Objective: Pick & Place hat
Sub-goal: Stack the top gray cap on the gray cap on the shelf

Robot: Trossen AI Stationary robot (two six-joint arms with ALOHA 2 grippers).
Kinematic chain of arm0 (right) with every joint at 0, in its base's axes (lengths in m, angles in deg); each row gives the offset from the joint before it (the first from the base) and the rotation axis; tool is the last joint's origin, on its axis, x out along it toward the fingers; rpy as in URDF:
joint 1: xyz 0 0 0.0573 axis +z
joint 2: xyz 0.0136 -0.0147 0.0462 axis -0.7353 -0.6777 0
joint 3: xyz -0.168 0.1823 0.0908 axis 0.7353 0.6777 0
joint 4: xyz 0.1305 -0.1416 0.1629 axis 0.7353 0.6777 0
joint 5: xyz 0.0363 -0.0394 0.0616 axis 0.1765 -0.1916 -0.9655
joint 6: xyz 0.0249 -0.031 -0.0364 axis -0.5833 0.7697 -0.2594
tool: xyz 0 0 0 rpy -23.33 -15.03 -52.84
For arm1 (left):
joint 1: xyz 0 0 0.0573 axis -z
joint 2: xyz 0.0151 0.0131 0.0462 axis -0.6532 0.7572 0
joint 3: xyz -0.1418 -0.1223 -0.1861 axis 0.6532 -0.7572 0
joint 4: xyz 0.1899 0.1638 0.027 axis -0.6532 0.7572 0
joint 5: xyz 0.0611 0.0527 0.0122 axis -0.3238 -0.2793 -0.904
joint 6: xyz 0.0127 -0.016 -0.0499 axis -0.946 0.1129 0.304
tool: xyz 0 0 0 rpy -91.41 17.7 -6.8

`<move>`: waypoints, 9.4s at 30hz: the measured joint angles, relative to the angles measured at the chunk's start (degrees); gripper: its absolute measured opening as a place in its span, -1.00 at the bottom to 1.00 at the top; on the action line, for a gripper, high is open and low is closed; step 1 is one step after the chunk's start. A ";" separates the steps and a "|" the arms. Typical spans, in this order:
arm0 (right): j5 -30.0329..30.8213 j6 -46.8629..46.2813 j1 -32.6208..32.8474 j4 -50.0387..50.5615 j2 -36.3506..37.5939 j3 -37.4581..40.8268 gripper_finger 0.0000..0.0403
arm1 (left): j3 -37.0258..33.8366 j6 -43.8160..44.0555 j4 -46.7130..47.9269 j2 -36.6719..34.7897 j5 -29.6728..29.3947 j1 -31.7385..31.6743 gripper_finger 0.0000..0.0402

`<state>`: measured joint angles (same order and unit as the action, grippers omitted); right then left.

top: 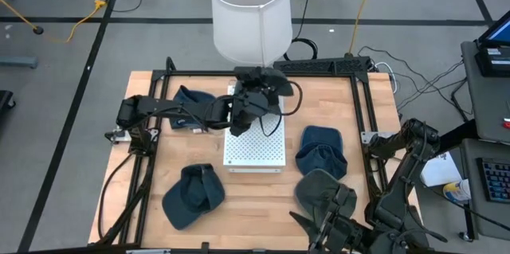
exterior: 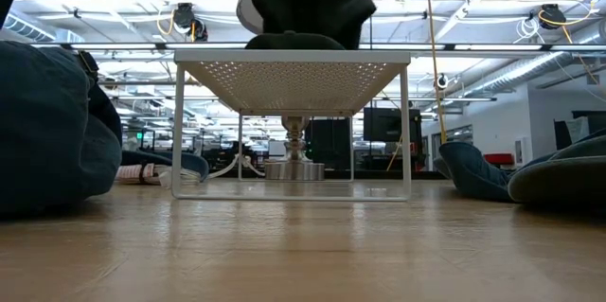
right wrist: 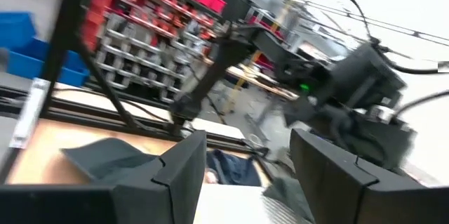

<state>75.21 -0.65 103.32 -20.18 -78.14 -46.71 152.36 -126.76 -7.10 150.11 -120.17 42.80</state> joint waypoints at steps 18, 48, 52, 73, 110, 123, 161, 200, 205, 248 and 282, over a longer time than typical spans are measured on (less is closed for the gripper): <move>-1.33 0.33 0.00 0.20 0.00 0.00 -0.03 | -0.07 13.24 8.88 0.42 -1.34 -1.44 -0.93; -1.33 2.53 0.00 0.02 0.00 0.00 -0.03 | -2.44 34.45 32.70 1.33 0.66 4.23 -0.93; -1.33 1.86 0.00 0.02 0.00 0.00 -0.03 | -3.41 34.88 32.47 1.29 0.38 4.85 -0.93; 9.46 -10.21 -1.29 -20.39 -0.02 0.00 -0.02 | -3.45 36.98 32.41 0.48 4.10 6.07 -0.15; 3.46 4.95 -24.00 -22.65 19.22 31.28 -0.02 | -3.39 55.70 29.13 -17.92 15.97 11.90 0.07; -28.28 -23.86 -44.87 -21.45 23.87 41.89 -0.02 | -3.39 61.28 29.26 -27.69 28.90 10.87 0.07; -89.98 -87.31 -81.90 10.94 25.76 41.57 -0.03 | -3.39 66.32 31.35 -33.33 38.38 8.88 0.07; -103.36 -92.45 -82.79 -6.44 18.88 41.59 -0.03 | -3.39 67.62 31.75 -33.31 40.93 8.92 0.06; -103.26 -92.44 -83.77 -6.40 20.68 41.57 -0.03 | -3.39 67.65 31.75 -33.31 40.93 8.92 0.06; -101.74 -87.53 -82.88 -4.73 18.62 41.57 -0.03 | -3.39 68.00 31.80 -33.31 41.06 6.89 0.06; -101.85 -84.04 -82.62 -9.04 15.50 41.55 -0.95 | -3.39 67.93 32.71 -33.31 41.06 6.89 0.06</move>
<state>-26.64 -84.69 20.70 -29.22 -62.64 -5.16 148.97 -58.83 25.62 116.80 -79.11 49.69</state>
